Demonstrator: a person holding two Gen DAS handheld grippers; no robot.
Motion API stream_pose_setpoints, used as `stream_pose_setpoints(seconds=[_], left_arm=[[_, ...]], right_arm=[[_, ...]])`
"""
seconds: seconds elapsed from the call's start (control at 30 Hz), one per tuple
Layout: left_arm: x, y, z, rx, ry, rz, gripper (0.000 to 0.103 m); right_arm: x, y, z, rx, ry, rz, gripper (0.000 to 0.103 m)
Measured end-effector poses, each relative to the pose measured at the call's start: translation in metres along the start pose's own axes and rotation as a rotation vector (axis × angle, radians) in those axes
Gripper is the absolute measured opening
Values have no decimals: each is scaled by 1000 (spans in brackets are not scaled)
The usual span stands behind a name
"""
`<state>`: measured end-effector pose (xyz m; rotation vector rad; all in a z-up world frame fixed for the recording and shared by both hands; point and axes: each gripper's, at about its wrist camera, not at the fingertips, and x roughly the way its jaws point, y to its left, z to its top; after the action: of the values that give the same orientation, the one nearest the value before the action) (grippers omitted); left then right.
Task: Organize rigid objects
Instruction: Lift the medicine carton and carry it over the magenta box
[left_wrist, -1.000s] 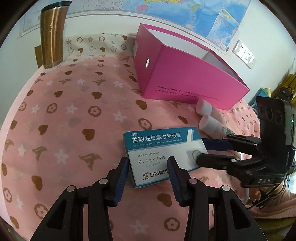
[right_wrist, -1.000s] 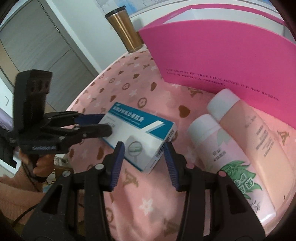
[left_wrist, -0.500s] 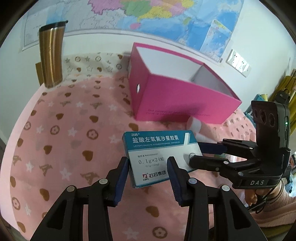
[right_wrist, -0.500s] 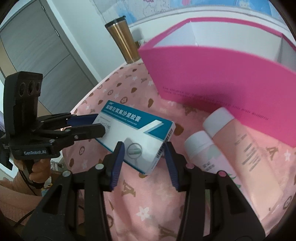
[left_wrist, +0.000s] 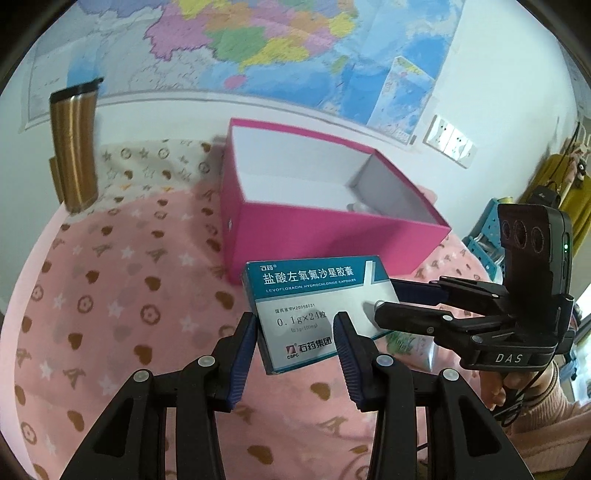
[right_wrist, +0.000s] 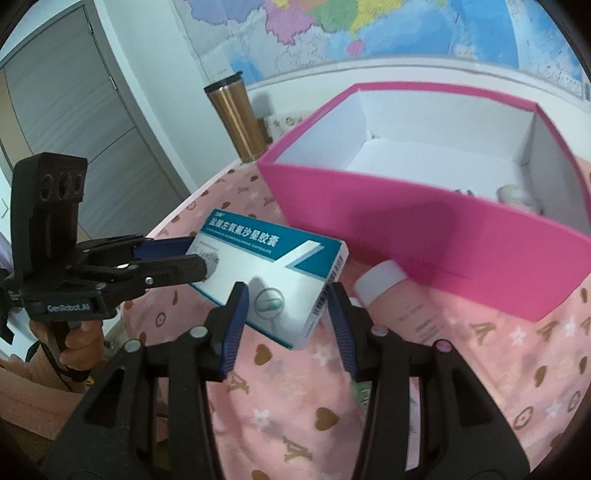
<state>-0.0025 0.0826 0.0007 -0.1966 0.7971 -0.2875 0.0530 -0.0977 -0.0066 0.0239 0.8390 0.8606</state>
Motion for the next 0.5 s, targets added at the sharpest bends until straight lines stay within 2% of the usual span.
stream_pose_setpoints(seconds=[0.5], left_arm=[[3,-21,17,36,-53,-27,42]], right_arm=[[-24,-17,17,-3,-66,-38,48]])
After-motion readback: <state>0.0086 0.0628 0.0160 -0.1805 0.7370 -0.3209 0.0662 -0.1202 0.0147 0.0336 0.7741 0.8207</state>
